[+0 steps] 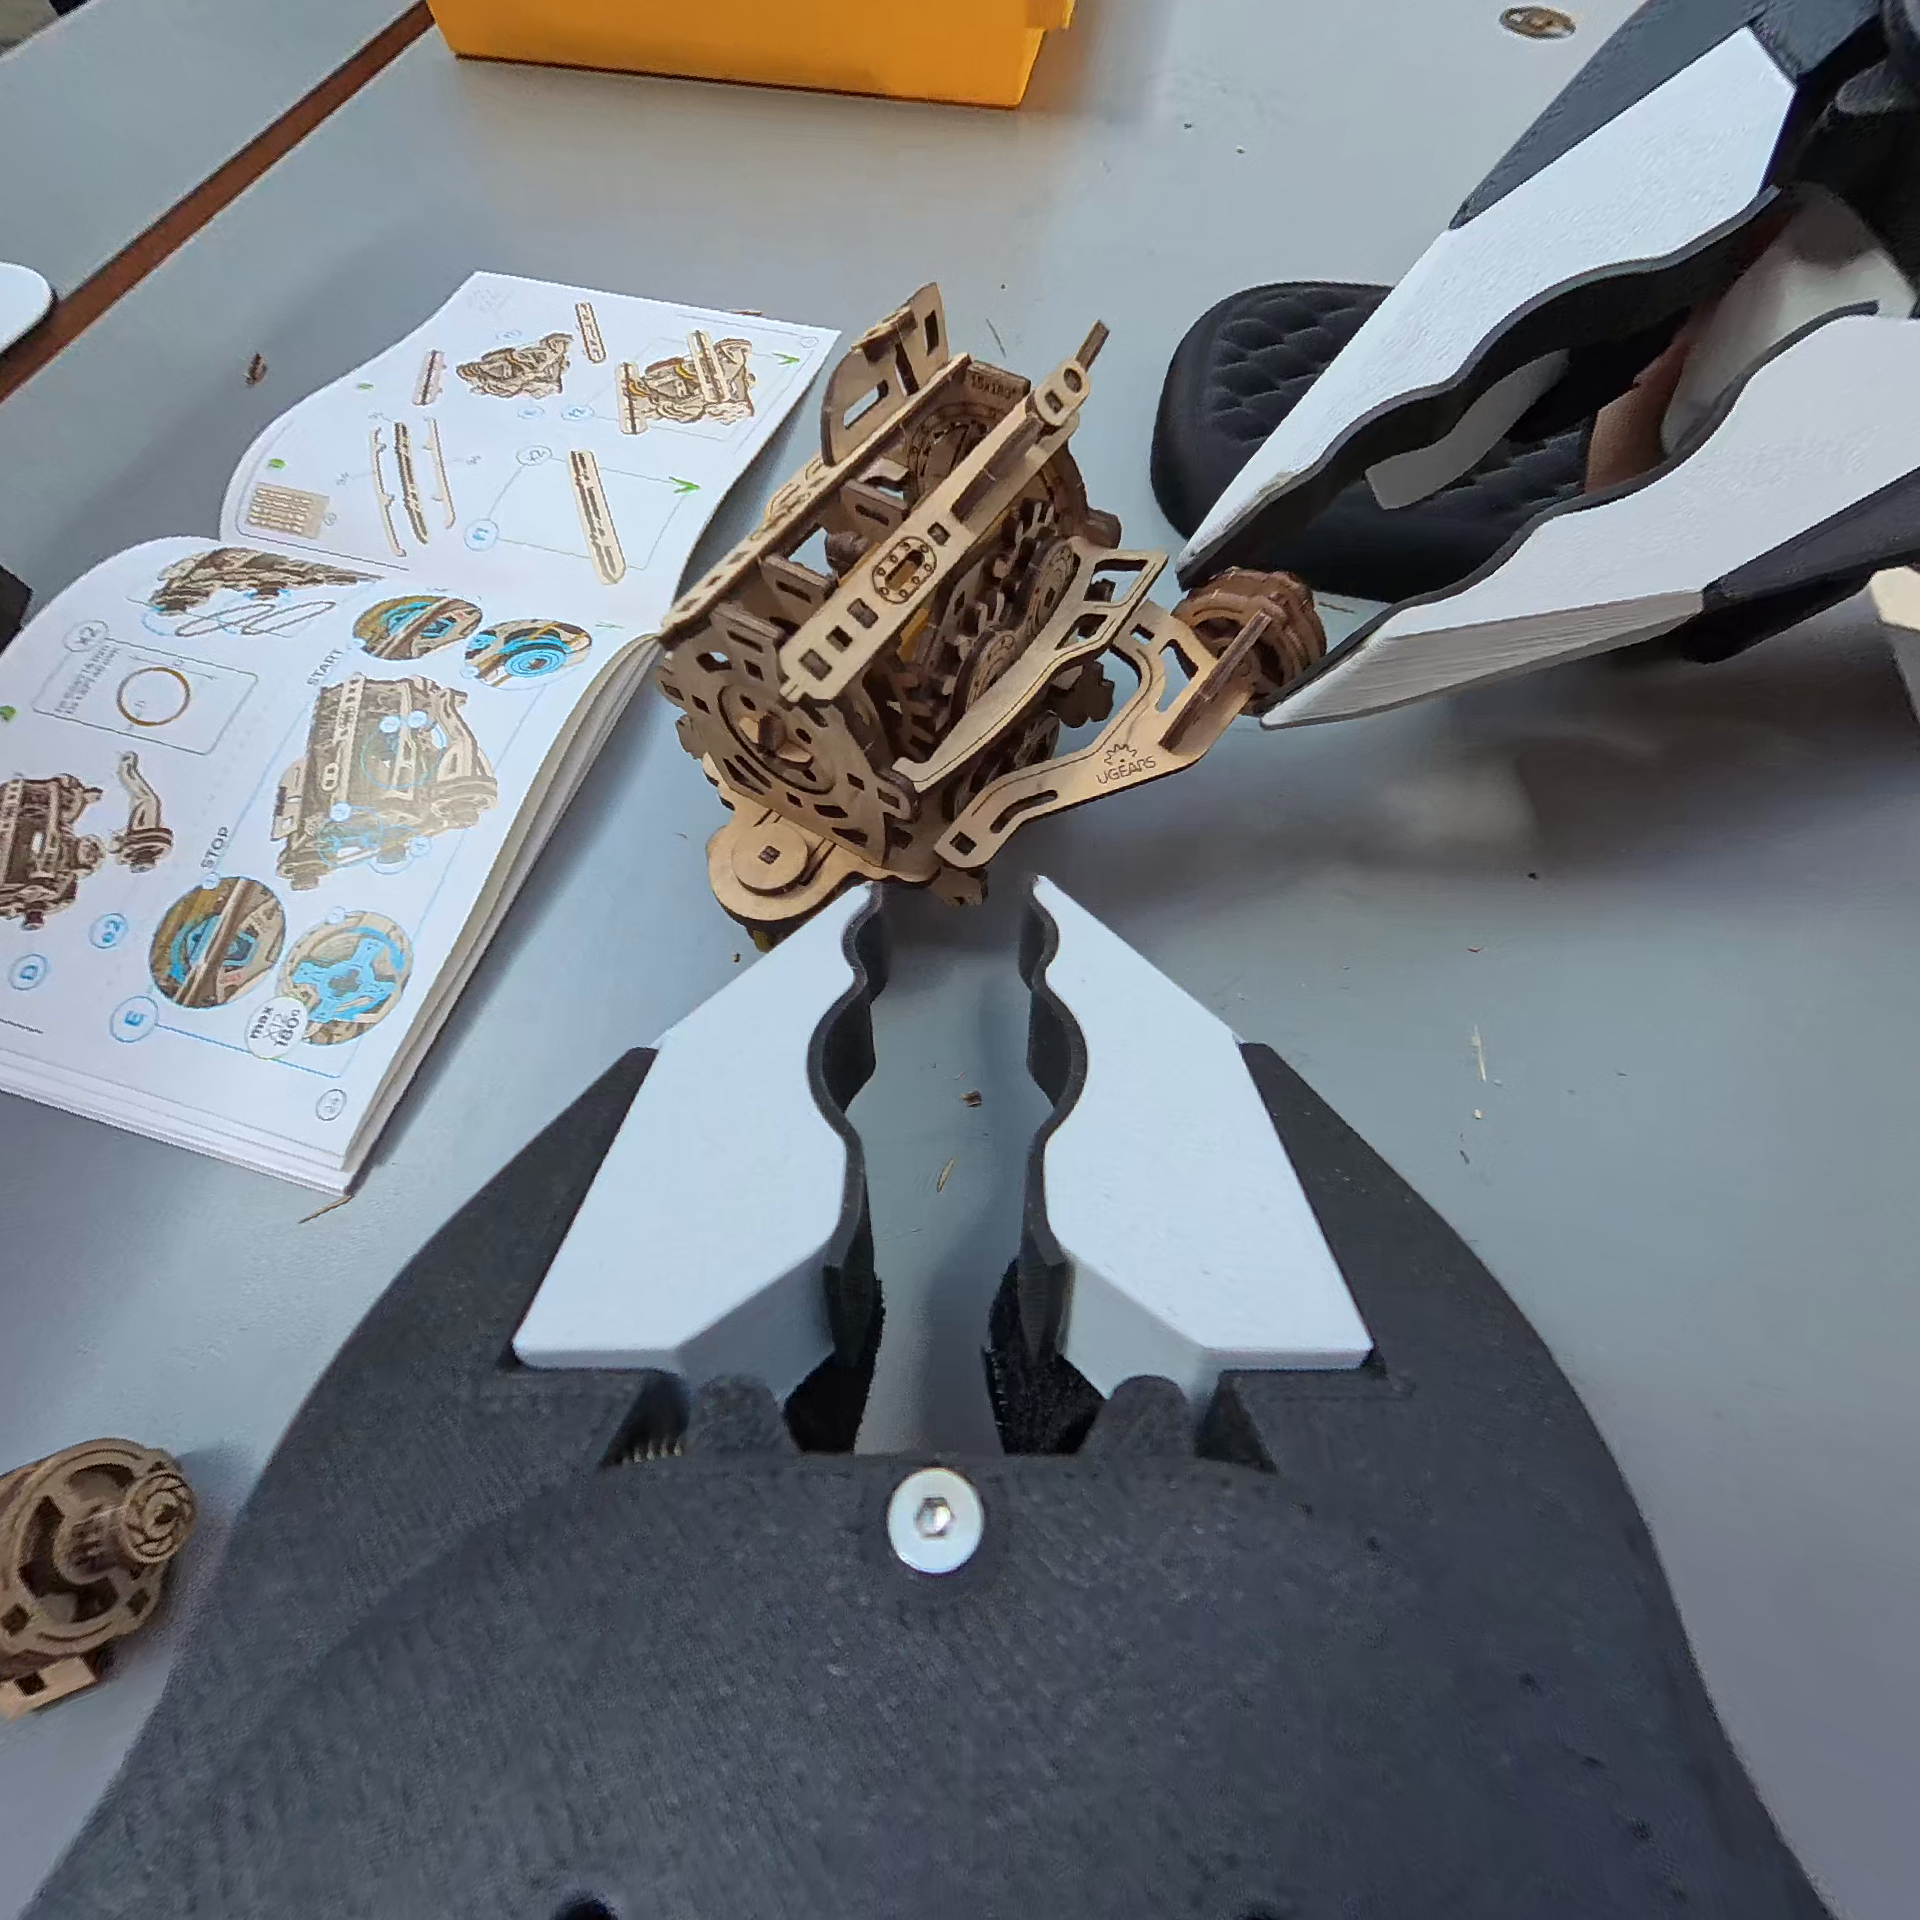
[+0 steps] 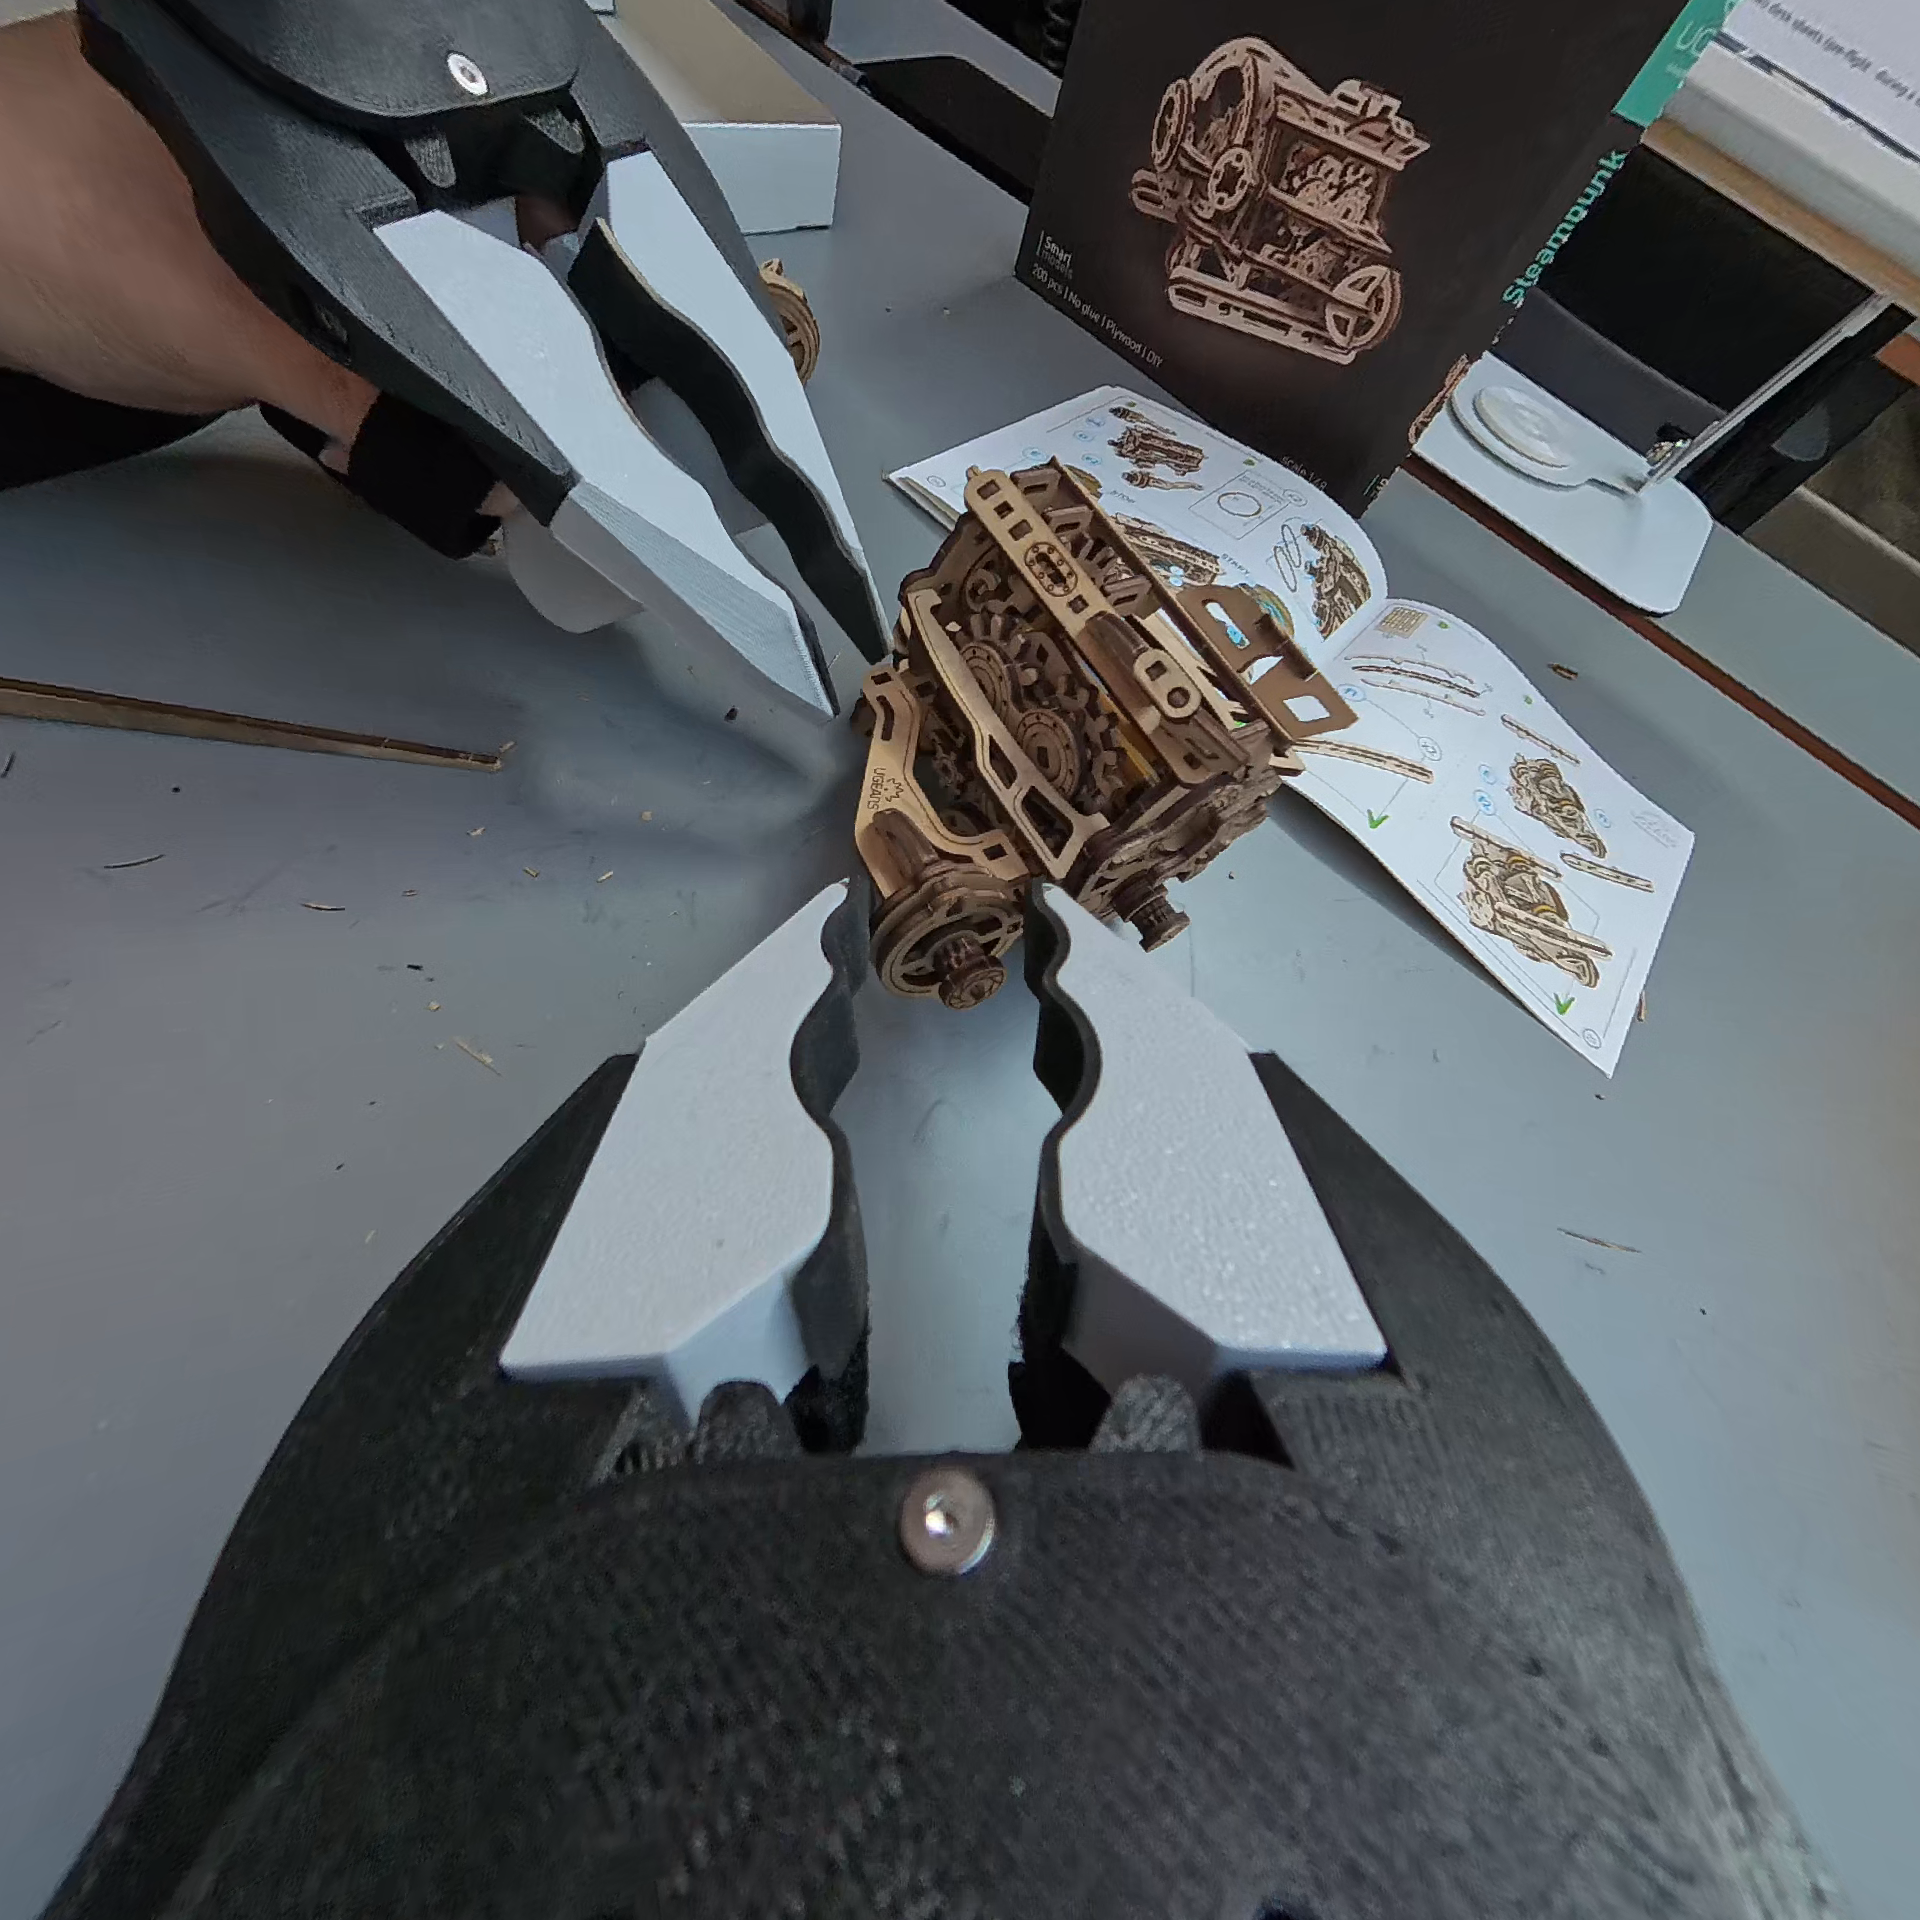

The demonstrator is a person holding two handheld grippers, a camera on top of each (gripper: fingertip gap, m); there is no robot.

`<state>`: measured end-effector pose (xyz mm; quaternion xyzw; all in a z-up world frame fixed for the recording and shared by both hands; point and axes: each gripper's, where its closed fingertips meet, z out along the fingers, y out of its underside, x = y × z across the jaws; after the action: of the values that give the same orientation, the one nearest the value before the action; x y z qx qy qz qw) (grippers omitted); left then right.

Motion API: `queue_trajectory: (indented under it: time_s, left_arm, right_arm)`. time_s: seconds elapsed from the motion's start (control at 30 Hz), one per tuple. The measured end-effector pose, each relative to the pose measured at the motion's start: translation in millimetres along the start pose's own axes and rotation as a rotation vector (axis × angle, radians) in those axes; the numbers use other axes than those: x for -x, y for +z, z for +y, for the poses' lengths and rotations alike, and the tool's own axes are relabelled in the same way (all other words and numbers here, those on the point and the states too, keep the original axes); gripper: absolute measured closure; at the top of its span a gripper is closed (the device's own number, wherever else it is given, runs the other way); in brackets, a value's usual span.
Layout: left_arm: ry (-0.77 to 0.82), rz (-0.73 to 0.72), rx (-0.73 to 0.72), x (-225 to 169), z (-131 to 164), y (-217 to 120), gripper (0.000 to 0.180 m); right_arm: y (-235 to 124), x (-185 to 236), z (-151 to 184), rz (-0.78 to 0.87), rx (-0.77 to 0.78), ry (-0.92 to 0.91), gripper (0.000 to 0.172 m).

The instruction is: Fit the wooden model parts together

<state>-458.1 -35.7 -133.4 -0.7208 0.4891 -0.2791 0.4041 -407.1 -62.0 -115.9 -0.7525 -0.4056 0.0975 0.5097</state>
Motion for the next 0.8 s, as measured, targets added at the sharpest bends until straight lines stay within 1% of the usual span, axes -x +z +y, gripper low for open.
queue_trajectory:
  time_s: [0.2,0.3,0.43,0.57,0.8]
  left_arm:
    - [0.165,-0.077,0.002,-1.5,-4.2,1.2,0.159]
    - [0.240,-0.082,-0.008,-4.6,-7.1,0.8,0.161]
    - [0.323,-0.102,0.001,-3.7,-7.4,1.6,0.167]
    - [0.384,-0.093,0.003,-6.2,-7.5,2.0,0.170]
    - [0.445,-0.094,0.004,-7.8,-6.2,2.8,0.168]
  right_arm:
    - [0.4,-0.8,0.1,-0.012,0.003,0.017,0.143]
    - [1.1,0.0,0.9,-0.023,0.008,0.023,0.143]
    - [2.3,-0.6,2.8,-0.037,0.022,0.040,0.143]
    - [2.6,-0.8,3.1,-0.049,0.025,0.053,0.143]
    - [4.3,-0.8,5.1,-0.054,0.039,0.046,0.142]
